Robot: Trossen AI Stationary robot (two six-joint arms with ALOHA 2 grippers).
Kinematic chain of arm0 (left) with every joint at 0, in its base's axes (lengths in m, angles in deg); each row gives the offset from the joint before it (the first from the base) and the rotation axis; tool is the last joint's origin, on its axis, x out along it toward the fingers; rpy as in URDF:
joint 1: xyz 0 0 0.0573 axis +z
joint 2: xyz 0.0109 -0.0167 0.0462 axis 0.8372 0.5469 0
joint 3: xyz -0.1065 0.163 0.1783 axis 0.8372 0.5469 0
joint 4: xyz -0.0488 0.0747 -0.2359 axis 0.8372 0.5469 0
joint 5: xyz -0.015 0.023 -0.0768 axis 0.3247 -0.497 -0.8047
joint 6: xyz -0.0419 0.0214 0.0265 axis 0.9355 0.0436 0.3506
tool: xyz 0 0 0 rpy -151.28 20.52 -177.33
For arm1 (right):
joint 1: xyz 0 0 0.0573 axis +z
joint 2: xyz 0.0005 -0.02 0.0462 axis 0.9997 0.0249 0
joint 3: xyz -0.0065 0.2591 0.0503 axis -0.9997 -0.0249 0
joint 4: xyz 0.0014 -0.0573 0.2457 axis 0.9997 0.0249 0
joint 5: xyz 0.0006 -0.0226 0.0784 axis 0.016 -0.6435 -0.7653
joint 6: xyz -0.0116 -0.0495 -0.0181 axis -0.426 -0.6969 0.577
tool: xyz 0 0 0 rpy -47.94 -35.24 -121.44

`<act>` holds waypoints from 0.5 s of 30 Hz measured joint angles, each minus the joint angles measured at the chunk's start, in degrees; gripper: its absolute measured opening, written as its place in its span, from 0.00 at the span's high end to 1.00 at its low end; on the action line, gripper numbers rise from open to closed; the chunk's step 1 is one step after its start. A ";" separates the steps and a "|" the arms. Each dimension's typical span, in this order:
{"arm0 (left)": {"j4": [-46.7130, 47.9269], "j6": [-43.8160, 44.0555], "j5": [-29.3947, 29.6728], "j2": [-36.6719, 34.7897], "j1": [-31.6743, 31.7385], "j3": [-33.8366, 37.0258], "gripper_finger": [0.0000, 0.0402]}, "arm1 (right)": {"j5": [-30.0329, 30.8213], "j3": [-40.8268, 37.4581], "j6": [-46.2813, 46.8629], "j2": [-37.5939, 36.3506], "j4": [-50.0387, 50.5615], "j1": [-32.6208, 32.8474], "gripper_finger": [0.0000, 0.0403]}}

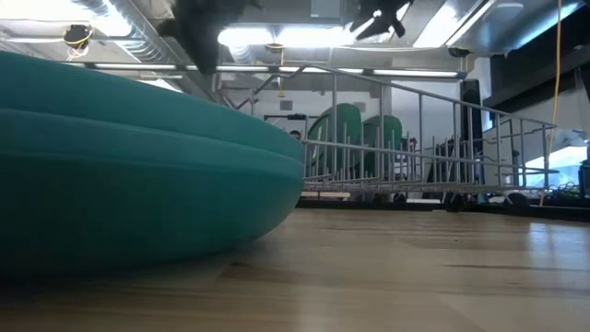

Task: Sort dishes
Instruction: Put the light green plate in the dish rack

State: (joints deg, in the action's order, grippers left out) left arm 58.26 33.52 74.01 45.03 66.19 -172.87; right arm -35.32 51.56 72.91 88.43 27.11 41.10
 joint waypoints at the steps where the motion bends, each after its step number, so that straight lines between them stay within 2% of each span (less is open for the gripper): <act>1: 2.74 0.80 -5.04 0.00 -0.13 -1.74 0.75 | -1.81 1.26 -0.66 -0.02 2.84 0.70 0.60; 3: 7.13 3.91 -14.94 0.00 -0.91 -3.96 0.75 | -5.89 3.39 -2.09 -0.02 8.69 2.20 0.60; 5: 10.62 7.95 -20.87 -0.04 -2.81 -4.76 0.75 | -10.29 4.82 -3.96 -0.02 14.27 3.92 0.60; 9: 12.60 15.16 -21.73 -0.04 -9.52 -2.41 0.75 | -15.33 5.27 -9.84 -0.02 22.94 8.29 0.60; 15: 10.15 29.46 -20.31 0.02 -21.04 5.33 0.75 | -14.03 2.67 -16.81 0.08 30.09 15.75 0.60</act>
State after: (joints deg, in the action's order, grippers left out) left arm 68.42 62.98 53.70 45.05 45.15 -167.54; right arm -49.35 54.23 56.10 88.51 57.20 56.85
